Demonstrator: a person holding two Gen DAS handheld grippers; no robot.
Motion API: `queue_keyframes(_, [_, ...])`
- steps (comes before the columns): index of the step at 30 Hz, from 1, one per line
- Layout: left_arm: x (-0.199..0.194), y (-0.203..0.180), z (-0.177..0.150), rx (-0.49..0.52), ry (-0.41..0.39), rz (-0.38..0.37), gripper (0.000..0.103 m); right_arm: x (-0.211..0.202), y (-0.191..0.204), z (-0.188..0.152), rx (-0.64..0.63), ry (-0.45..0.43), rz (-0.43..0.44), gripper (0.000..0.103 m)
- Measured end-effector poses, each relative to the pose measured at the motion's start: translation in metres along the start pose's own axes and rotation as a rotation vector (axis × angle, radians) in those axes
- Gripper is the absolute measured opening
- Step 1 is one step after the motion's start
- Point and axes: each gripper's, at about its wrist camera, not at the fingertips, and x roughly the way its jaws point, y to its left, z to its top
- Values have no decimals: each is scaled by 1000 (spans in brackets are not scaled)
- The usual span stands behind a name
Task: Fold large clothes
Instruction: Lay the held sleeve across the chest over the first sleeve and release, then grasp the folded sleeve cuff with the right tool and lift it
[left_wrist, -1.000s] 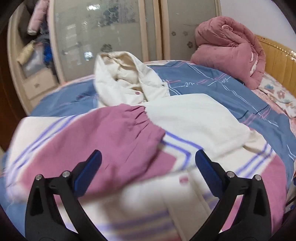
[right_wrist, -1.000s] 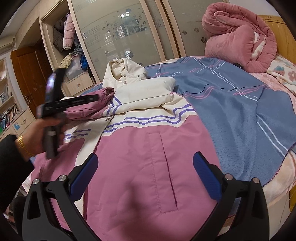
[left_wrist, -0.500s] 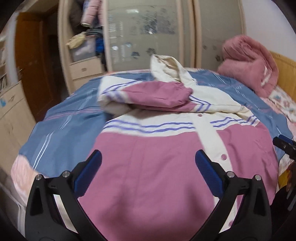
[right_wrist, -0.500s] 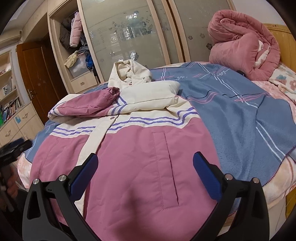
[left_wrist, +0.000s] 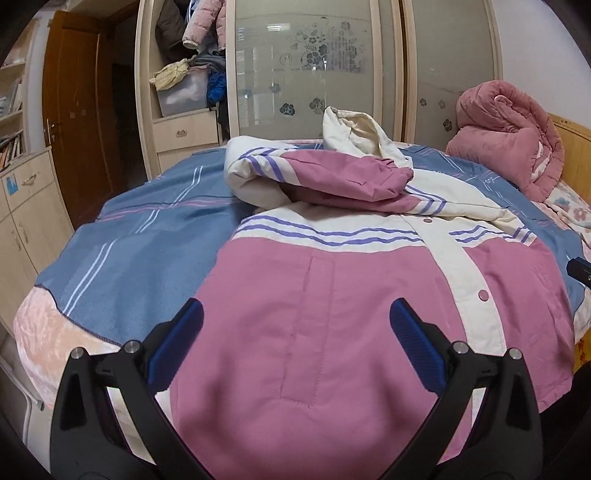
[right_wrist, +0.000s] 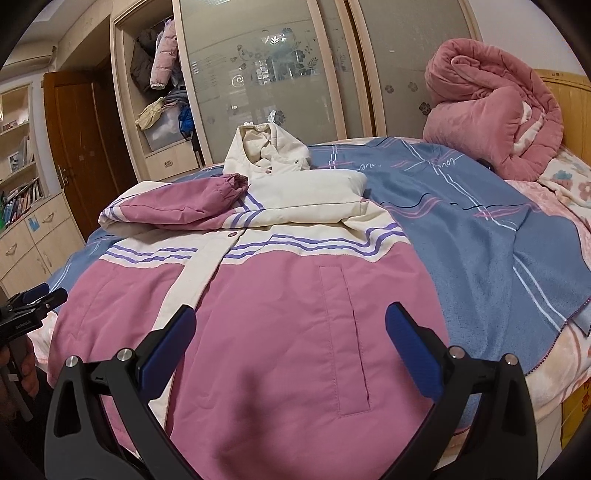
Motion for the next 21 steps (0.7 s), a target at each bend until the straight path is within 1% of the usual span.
queue_keyframes(4, [2, 0, 0, -11, 4, -14, 101, 2, -1, 0, 5, 6, 1, 102])
queue_keyframes(15, [3, -13, 0, 16, 11, -49, 101, 5, -5, 1, 19, 12, 2, 102])
queue_keyframes(21, [1, -14, 1, 16, 5, -67, 101, 13, 0, 5, 60, 63, 64, 102])
